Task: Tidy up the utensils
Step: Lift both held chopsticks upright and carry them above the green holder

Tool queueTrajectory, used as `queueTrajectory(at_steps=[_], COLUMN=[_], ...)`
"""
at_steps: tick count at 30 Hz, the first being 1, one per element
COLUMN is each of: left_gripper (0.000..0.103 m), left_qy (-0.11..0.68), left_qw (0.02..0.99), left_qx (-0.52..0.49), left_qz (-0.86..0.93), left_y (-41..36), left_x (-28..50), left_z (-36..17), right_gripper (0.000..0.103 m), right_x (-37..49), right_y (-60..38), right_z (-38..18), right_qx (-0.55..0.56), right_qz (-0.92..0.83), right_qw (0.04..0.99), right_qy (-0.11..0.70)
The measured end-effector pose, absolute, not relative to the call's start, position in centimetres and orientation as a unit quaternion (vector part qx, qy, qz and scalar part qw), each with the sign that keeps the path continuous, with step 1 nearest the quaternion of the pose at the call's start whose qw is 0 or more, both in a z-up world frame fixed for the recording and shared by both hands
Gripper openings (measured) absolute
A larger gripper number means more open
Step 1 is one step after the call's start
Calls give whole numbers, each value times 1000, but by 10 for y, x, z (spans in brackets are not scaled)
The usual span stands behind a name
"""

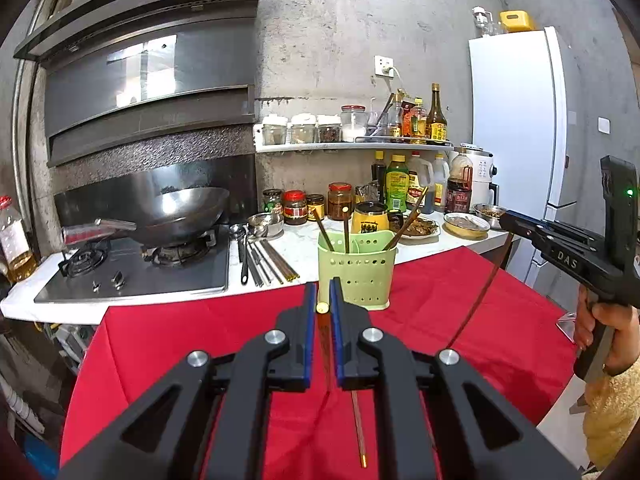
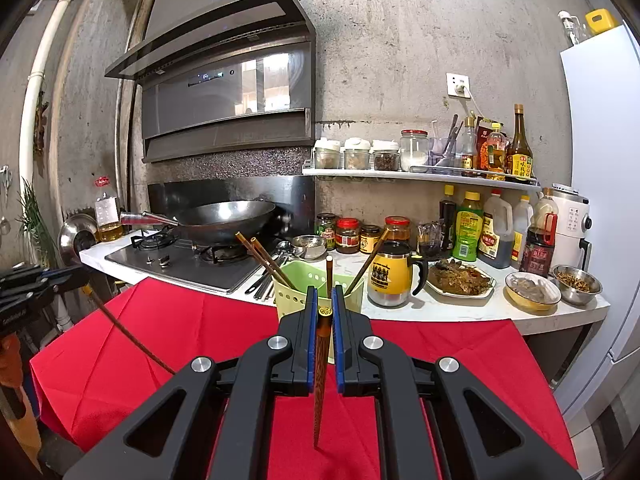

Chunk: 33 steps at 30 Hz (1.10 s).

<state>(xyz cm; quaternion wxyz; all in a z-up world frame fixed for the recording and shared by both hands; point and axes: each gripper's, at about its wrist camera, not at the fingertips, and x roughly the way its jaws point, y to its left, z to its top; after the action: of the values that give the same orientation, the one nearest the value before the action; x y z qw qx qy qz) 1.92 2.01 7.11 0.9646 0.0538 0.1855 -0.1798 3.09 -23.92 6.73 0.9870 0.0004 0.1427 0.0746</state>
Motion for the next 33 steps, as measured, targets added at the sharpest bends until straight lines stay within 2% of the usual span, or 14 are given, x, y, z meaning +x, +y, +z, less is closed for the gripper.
queueTrajectory(at_steps=[9,15,19,22,26,33], left_gripper=[7,7,7,6,6,6], left_qy=[189,254,305,309,273,185], left_qw=[960,945,930,930,939,957], left_qx=[53,59,70,73,56,30], left_qz=[-198,-198,-192,-185,-200,-221], left_y=[5,-1,-9,-7,-8,-25], left_x=[54,74,90,91,91,115], left_z=[72,32,-4,-16,8,82], right_gripper=[8,7,7,7,7,7], right_x=[41,69,76,75,80,110], right_y=[-239,-235,-233,-233,-233,-225], right_z=[59,14,0,0,21,83], right_qx=[10,21,18,12,5,5], right_qz=[83,96,93,90,91,111], right_qw=[984,970,966,966,974,987], right_qy=[157,224,242,240,209,114])
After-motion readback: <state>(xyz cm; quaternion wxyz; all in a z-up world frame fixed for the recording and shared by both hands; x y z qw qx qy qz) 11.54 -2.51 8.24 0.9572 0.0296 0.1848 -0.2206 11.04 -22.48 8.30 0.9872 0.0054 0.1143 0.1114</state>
